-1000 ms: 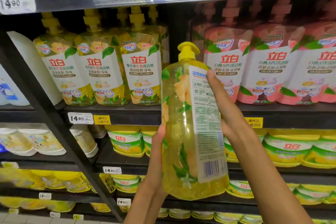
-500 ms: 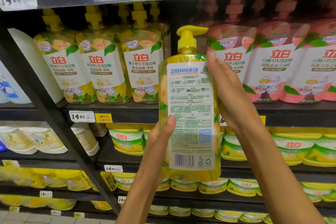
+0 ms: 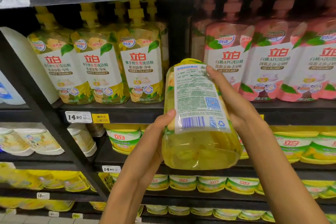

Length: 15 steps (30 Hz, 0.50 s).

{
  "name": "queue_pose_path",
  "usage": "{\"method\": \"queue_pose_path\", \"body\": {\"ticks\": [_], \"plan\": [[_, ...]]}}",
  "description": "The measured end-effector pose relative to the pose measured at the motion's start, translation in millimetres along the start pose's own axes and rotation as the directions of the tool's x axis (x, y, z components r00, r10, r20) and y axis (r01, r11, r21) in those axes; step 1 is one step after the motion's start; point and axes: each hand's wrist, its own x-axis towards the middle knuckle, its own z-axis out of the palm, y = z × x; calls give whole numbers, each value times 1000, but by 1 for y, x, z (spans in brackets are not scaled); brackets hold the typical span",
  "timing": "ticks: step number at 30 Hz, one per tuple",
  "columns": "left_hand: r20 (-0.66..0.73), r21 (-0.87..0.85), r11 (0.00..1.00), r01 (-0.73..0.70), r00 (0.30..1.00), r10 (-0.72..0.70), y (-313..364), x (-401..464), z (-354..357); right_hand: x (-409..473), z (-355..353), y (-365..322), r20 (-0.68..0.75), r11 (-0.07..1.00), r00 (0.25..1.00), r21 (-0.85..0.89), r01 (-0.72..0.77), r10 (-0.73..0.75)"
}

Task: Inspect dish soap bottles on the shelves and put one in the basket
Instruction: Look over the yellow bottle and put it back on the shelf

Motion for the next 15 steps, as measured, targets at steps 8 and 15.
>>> {"method": "queue_pose_path", "body": {"ticks": [8, 15], "plan": [[-3, -95, 995, 37, 999, -37, -3, -2, 7, -1, -6, -1, -25, 994, 995, -45, -96, 95], [14, -102, 992, 78, 997, -77, -6, 0, 7, -6, -4, -3, -40, 996, 999, -93, -1, -2]]}}
